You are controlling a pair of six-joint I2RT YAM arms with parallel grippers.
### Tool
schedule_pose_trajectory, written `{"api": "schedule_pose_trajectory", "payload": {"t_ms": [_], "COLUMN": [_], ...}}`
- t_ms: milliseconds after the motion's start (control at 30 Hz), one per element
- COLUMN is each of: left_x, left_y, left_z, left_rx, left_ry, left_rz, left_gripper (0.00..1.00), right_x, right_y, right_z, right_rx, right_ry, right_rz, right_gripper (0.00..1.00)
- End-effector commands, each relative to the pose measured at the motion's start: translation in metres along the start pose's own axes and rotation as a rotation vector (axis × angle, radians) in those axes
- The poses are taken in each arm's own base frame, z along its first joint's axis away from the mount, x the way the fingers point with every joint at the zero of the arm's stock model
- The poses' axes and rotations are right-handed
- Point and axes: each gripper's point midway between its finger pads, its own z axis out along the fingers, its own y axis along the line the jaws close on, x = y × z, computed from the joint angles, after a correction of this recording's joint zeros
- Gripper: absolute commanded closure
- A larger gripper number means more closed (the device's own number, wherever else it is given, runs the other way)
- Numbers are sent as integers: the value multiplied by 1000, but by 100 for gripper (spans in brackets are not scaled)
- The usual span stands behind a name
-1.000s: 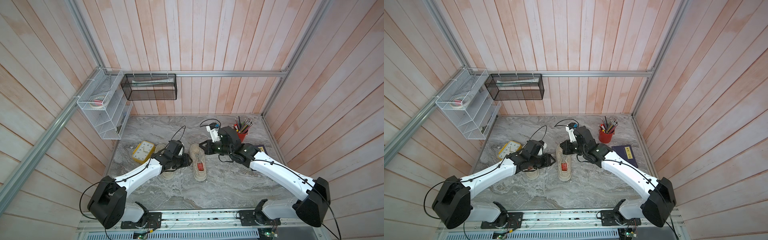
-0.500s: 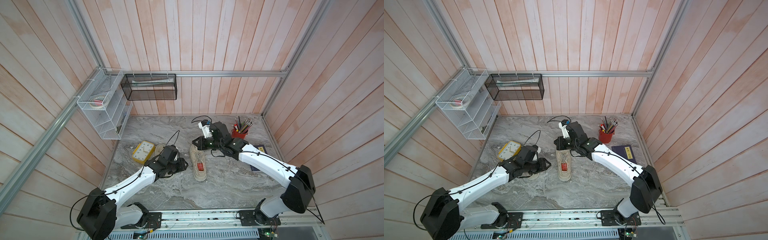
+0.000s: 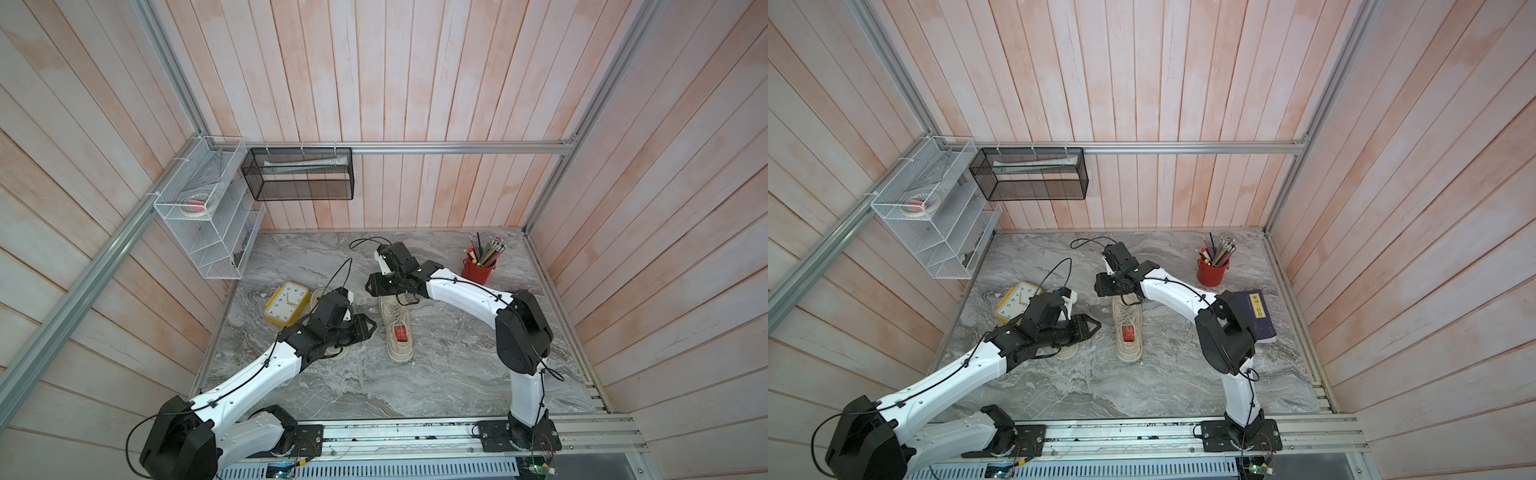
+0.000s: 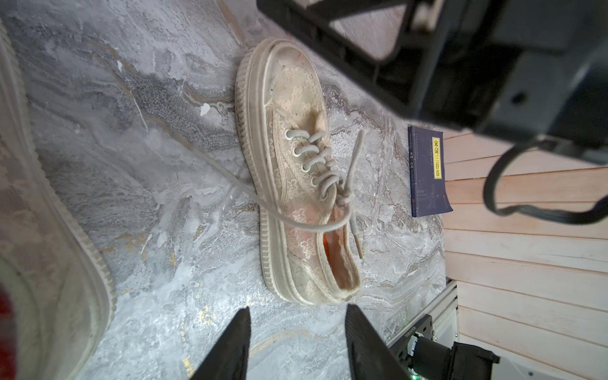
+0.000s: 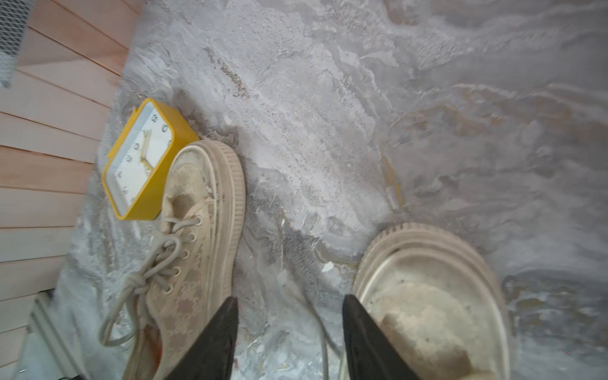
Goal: Remove the insole from the shoe
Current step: Untie the shoelace on the shoe.
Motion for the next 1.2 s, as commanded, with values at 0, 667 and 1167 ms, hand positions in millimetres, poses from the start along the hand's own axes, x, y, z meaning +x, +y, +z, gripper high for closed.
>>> {"api": "schedule_pose_trajectory", "payload": {"t_ms": [0,667,1167], "left_x": [6,3,27], "left_y": [3,-4,-10], "left_z": [3,27,30], "left_rx": [12,52,51], "left_ry": [21,52,131], "left_rz": [0,-22,6], "left_gripper": [50,51,51], "right_x": [-16,131,137], "right_y": [-20,-28,-28], "right_z": [-26,-112,-68], "right_rx": [167,-55,-50], "right_ry": [13,102,170], "right_rz": [-70,236,180], "right_gripper": [42,57,72]}}
